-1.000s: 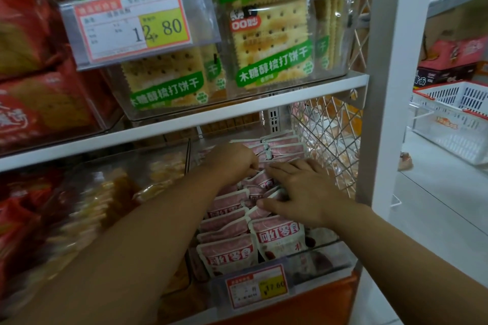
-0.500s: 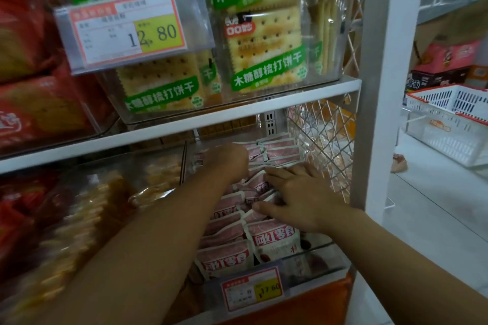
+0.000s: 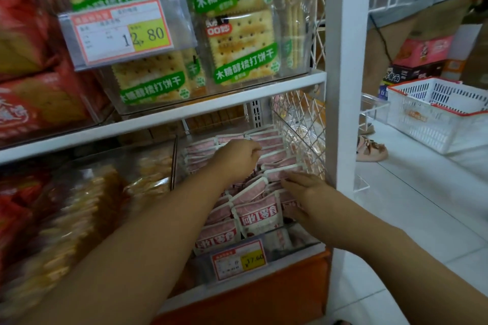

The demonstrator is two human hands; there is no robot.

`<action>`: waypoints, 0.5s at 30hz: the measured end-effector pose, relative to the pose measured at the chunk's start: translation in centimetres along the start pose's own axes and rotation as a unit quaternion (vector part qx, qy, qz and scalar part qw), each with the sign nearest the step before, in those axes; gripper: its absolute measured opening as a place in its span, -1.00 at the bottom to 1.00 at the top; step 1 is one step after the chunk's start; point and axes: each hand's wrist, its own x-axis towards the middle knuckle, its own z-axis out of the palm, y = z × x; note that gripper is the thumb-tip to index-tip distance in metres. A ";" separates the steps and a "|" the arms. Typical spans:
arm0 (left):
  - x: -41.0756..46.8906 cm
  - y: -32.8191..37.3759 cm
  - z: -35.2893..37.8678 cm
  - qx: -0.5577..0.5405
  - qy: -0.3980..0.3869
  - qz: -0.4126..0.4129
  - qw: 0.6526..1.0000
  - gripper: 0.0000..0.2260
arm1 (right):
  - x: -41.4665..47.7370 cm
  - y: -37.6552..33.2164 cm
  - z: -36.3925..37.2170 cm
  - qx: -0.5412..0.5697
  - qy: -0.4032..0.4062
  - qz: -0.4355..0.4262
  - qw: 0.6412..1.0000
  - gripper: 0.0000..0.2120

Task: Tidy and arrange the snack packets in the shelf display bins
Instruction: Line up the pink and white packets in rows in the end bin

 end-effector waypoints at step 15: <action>6.4 0.3 -0.9 0.088 -0.105 0.055 0.989 -0.89 | 1.2 0.9 0.3 0.019 -0.012 -0.012 1.000 -0.48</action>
